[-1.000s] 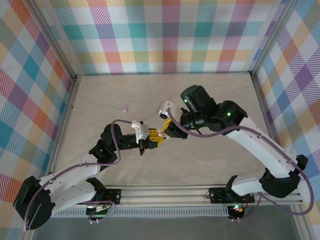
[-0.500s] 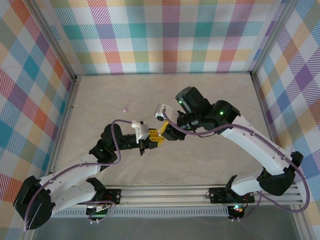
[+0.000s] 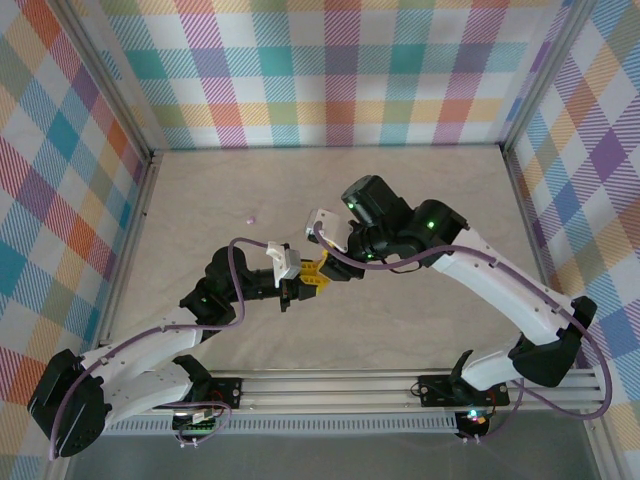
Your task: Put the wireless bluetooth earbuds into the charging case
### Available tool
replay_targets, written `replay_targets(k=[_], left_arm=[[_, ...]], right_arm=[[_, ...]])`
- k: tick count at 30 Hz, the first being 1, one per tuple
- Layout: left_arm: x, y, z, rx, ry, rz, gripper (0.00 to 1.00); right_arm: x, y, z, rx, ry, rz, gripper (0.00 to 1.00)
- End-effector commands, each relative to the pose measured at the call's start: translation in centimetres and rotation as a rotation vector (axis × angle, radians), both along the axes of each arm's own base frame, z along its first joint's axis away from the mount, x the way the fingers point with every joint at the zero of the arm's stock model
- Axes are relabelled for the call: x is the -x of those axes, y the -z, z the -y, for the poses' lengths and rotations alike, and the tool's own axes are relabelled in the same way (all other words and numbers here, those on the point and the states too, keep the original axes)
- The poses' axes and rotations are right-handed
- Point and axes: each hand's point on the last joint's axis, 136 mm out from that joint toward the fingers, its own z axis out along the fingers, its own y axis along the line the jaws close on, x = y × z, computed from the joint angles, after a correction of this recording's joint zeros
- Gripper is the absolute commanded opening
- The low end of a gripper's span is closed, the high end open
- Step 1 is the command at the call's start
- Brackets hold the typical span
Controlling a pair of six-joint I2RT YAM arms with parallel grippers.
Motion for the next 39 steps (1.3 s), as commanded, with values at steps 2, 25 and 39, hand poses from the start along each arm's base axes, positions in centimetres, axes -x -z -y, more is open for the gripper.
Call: replay_targets(k=[2, 25, 39], left_arm=[[1.0, -2.7, 0.1, 0.074, 0.038, 0.087, 0.0], [0.5, -1.4, 0.0, 0.042, 0.01, 0.021, 0.0], [1.2, -0.8, 0.0, 0.038, 0.049, 0.029, 0.0]], right_arm=[[1.0, 1.2, 0.7, 0.058, -0.055, -0.012, 0.41], [0.1, -4.0, 2.1, -0.162, 0.095, -0.122, 0.45], [-5.0, -3.3, 4.2, -0.169, 0.375, -0.143, 0.33]])
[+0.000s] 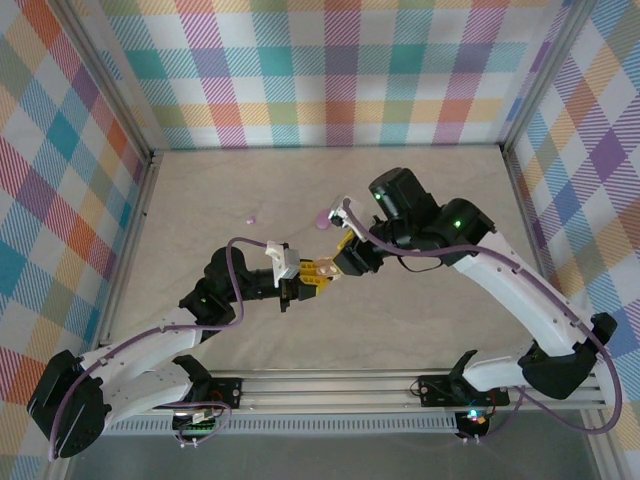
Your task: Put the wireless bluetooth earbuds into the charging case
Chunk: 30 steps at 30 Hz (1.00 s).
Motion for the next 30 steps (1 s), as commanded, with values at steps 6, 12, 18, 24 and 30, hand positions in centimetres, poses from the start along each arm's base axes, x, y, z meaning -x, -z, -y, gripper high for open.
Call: replay_targets(k=[6, 12, 18, 24, 30], left_arm=[[1.4, -1.3, 0.0, 0.039, 0.057, 0.077, 0.0], [1.2, -1.7, 0.2, 0.025, 0.065, 0.085, 0.0], [0.6, -2.1, 0.5, 0.021, 0.049, 0.092, 0.0], [0.0, -1.8, 0.7, 0.013, 0.039, 0.076, 0.0], [-0.4, -1.3, 0.5, 0.006, 0.017, 0.039, 0.0]], right_arm=[[-4.9, 0.7, -0.5, -0.066, 0.178, -0.159, 0.3], [-2.8, 1.6, -2.5, -0.12, 0.063, -0.326, 0.26], [1.3, 1.3, -2.4, -0.174, -0.048, -0.476, 0.26], [4.8, 0.1, -1.9, -0.243, -0.138, -0.593, 0.25], [4.8, -0.9, 0.2, -0.236, -0.065, -0.445, 0.39]])
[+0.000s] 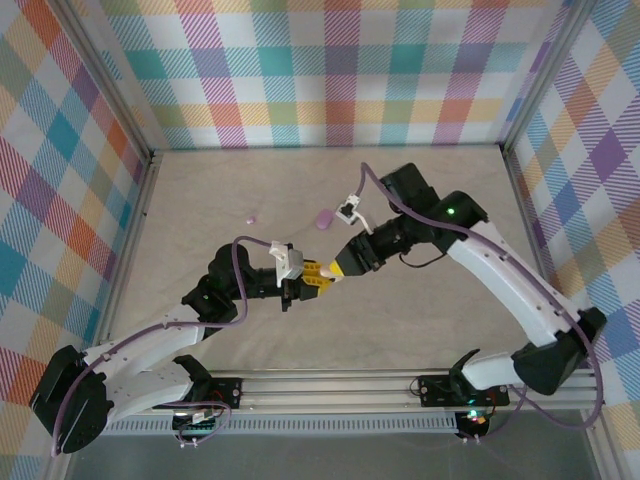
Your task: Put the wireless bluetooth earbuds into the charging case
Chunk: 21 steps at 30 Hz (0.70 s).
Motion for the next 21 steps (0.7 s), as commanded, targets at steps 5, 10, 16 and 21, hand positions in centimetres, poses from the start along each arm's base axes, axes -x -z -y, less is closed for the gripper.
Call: replay_targets(k=[5, 10, 16, 21], left_arm=[[-0.7, -1.9, -0.1, 0.045, 0.0, -0.044, 0.0], [-0.8, -2.4, 0.1, 0.046, 0.067, -0.154, 0.0], [-0.5, -2.2, 0.6, 0.03, 0.119, -0.205, 0.0], [-0.7, -2.5, 1.0, 0.031, 0.133, -0.215, 0.0]], right_arm=[[-1.4, 0.5, 1.6, -0.017, 0.07, 0.232, 0.58], [-2.3, 2.2, 1.0, -0.06, 0.036, 0.348, 0.63], [-5.1, 0.9, 0.0, -0.095, 0.097, 0.432, 0.44], [-5.2, 1.7, -0.6, -0.121, 0.078, 0.425, 0.4]])
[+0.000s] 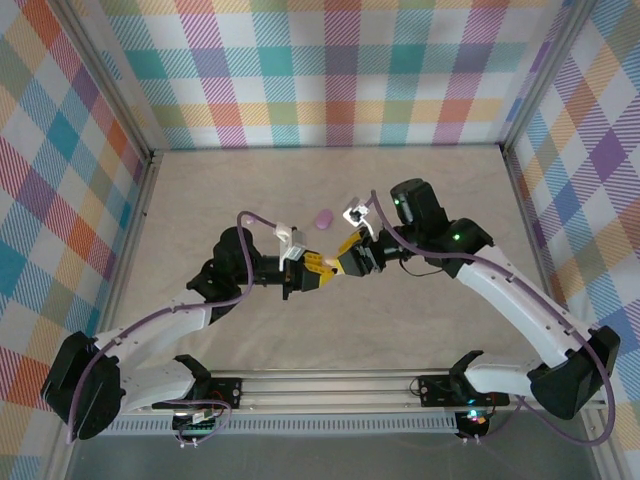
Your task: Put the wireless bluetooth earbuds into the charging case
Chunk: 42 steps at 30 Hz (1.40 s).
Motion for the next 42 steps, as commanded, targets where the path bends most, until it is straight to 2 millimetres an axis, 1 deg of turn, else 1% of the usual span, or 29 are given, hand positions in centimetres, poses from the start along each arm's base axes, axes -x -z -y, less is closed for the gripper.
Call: replay_targets(k=[1, 5, 9, 15, 18, 20, 21, 24, 26, 27, 28, 29, 31, 34, 36, 37, 39, 41, 42], left_arm=[[0.7, -2.0, 0.4, 0.035, 0.07, 0.009, 0.0], [0.5, -2.5, 0.7, 0.05, 0.076, 0.001, 0.0], [0.2, -3.0, 0.6, 0.074, 0.082, -0.013, 0.0], [0.0, -4.2, 0.5, 0.118, 0.103, -0.037, 0.0], [0.0, -4.7, 0.4, 0.124, 0.114, -0.048, 0.0], [-0.2, -4.8, 0.3, 0.122, 0.102, -0.058, 0.0], [-0.5, -4.8, 0.3, 0.12, 0.091, -0.066, 0.0], [-1.5, -5.2, -0.2, 0.155, 0.042, -0.095, 0.0], [-2.3, -5.2, -0.4, 0.159, 0.021, -0.118, 0.0], [-2.6, -4.7, -0.3, 0.139, 0.008, -0.134, 0.0], [-3.1, -3.7, -0.2, 0.096, -0.011, -0.155, 0.0], [-3.5, -2.6, -0.2, 0.054, -0.031, -0.171, 0.0], [-4.5, -0.4, -0.3, -0.012, -0.073, -0.204, 0.0], [-6.5, 2.6, -1.2, -0.06, -0.161, -0.278, 0.0], [-7.5, 4.7, -1.8, -0.108, -0.203, -0.324, 0.0], [-8.0, 5.8, -2.1, -0.132, -0.225, -0.345, 0.0], [-8.8, 7.8, -2.8, -0.168, -0.262, -0.388, 0.0], [-9.7, 9.7, -3.5, -0.194, -0.304, -0.446, 0.0], [-10.4, 10.7, -4.0, -0.213, -0.336, -0.489, 0.0]], right_arm=[[-0.7, -0.8, -0.9, -0.063, -0.027, 0.062, 0.38], [0.5, 0.2, -1.0, -0.078, -0.078, 0.008, 0.33], [1.6, 0.9, -0.6, -0.093, -0.093, 0.001, 0.28], [2.8, 2.0, -0.4, -0.122, -0.133, -0.027, 0.27], [2.8, 2.6, -0.6, -0.136, -0.142, -0.064, 0.27], [2.5, 2.9, -0.6, -0.136, -0.136, -0.081, 0.31], [2.2, 2.9, -0.5, -0.135, -0.127, -0.084, 0.32], [1.9, 2.9, -0.3, -0.143, -0.113, -0.083, 0.31], [1.6, 3.4, 0.0, -0.13, -0.09, -0.075, 0.3], [1.1, 3.5, 0.1, -0.122, -0.065, -0.069, 0.33], [0.4, 3.7, 0.3, -0.103, -0.018, -0.055, 0.44], [-0.4, 3.6, 0.5, -0.088, 0.028, -0.037, 0.54], [-3.0, 2.8, 1.4, -0.051, 0.171, 0.016, 0.63], [-6.3, 0.7, 2.8, -0.049, 0.326, 0.038, 0.67], [-8.0, -0.3, 3.5, -0.068, 0.393, 0.028, 0.68], [-8.8, -0.4, 3.8, -0.078, 0.42, 0.021, 0.68], [-10.3, 0.2, 4.3, -0.076, 0.474, -0.002, 0.68], [-12.1, 1.8, 5.0, -0.043, 0.548, -0.05, 0.68], [-12.9, 3.1, 5.3, -0.017, 0.586, -0.087, 0.67]])
